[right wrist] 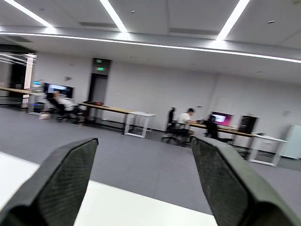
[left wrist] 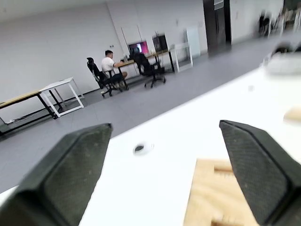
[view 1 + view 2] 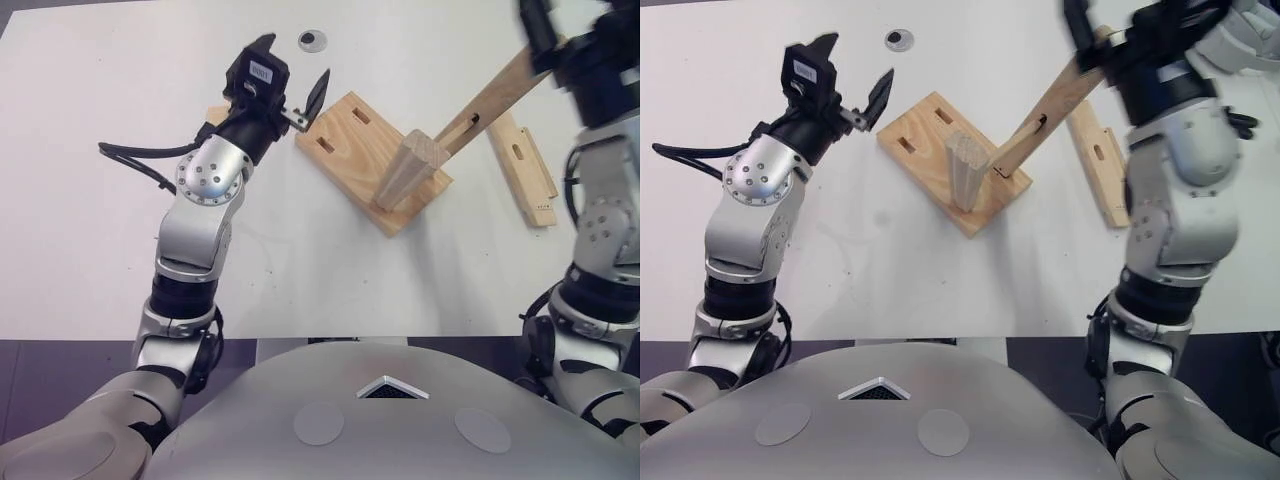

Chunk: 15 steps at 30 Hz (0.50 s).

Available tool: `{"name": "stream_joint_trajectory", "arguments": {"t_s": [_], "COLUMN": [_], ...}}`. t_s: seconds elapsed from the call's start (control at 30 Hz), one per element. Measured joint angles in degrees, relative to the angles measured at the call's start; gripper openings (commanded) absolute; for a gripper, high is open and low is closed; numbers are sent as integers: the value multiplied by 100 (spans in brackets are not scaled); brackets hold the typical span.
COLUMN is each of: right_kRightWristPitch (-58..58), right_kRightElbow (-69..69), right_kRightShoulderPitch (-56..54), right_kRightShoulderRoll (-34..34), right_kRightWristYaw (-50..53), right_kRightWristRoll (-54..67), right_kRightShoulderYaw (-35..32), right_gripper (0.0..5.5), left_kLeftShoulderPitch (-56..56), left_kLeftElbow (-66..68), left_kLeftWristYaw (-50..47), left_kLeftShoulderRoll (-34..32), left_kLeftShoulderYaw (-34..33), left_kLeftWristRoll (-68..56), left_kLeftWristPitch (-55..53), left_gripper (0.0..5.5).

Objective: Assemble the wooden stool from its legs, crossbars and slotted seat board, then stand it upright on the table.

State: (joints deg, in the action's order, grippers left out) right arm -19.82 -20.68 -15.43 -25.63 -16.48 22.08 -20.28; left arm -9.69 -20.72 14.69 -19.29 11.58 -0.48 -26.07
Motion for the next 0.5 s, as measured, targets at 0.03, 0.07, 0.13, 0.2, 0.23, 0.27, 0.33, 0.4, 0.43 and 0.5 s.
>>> {"name": "stream_joint_trajectory", "arguments": {"t_s": [0.03, 0.07, 0.13, 0.2, 0.23, 0.27, 0.33, 0.4, 0.43, 0.5], "right_kRightWristPitch": [185, 283, 537, 650, 682, 723, 929, 1116, 1198, 1476], "right_kRightElbow": [250, 414, 809, 1332, 1604, 1836, 2486, 3009, 3331, 3777], "right_kRightShoulderPitch": [-17, -16, 115, 495, 669, 767, 986, 911, 825, 735], "right_kRightShoulderRoll": [-104, -144, -216, -265, -300, -333, -335, -311, -324, -339], "right_kRightWristYaw": [89, 118, 179, 84, -22, -133, -373, -479, -571, -890], "right_kRightWristRoll": [-52, -146, -512, -965, -1220, -1445, -1943, -2145, -2317, -2659], "right_kRightShoulderYaw": [-280, -436, -342, 71, 364, 655, 1345, 1635, 1849, 2406], "right_gripper": [365, 365, 365, 365, 365, 365, 365, 365, 365, 365], "left_kLeftShoulderPitch": [70, 114, 235, 414, 470, 500, 627, 691, 695, 687], "left_kLeftElbow": [13, 16, -21, -61, -126, -217, -458, -567, -619, -546], "left_kLeftWristYaw": [78, 114, 365, 695, 863, 1038, 1466, 1692, 1794, 1862], "left_kLeftShoulderRoll": [-148, -234, -503, -906, -1060, -1172, -1400, -1579, -1641, -1657], "left_kLeftShoulderYaw": [-12, -54, -53, 70, 203, 358, 752, 932, 994, 1124], "left_kLeftWristRoll": [67, 84, 130, 303, 343, 353, 371, 403, 404, 421], "left_kLeftWristPitch": [-20, -29, -109, -237, -349, -478, -865, -1131, -1255, -1364], "left_gripper": [419, 419, 419, 419, 419, 419, 419, 419, 419, 419]}}
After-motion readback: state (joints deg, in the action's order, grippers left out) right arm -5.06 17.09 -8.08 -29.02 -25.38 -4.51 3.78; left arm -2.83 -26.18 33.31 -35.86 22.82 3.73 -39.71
